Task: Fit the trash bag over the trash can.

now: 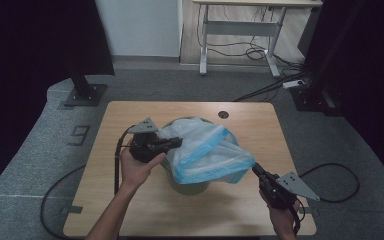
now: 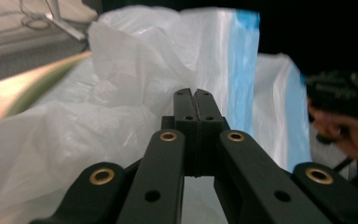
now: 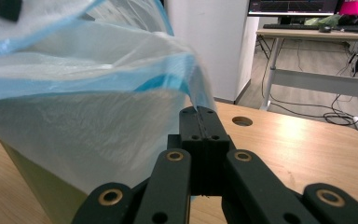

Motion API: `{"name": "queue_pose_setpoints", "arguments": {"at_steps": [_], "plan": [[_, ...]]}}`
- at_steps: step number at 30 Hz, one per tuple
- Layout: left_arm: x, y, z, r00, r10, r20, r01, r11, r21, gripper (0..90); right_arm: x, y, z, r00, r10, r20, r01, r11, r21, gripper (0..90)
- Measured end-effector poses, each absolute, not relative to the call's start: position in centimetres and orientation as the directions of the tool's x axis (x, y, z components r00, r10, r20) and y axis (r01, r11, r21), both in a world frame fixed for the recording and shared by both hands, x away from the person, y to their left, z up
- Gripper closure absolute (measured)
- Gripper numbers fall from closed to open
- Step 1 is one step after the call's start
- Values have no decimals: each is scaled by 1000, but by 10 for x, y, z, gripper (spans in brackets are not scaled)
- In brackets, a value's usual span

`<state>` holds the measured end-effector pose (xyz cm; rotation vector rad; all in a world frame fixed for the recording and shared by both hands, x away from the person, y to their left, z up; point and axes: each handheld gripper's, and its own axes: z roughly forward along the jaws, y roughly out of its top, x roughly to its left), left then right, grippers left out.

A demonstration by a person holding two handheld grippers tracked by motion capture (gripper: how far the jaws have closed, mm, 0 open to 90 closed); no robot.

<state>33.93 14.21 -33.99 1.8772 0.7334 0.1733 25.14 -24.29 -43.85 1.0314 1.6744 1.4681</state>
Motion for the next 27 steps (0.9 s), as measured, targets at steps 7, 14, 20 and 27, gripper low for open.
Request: {"name": "queue_pose_setpoints", "arguments": {"at_steps": [7, 14, 20, 27], "plan": [[337, 153, -343, 795, 560, -233, 416, -223, 882, 899, 247, -233, -432, -496, 868, -20, 87, 72, 994, 705], [339, 157, -342, 793, 555, -253, 423, -203, 883, 899, 246, -223, -424, -463, 883, -73, 65, 116, 991, 578], [338, 167, -341, 777, 571, -264, 423, -163, 891, 899, 251, -215, -424, -512, 856, -66, 58, 111, 992, 888], [332, 197, -345, 752, 598, -278, 422, -113, 900, 899, 248, -212, -436, -542, 838, -65, 72, 123, 990, 889]]}}
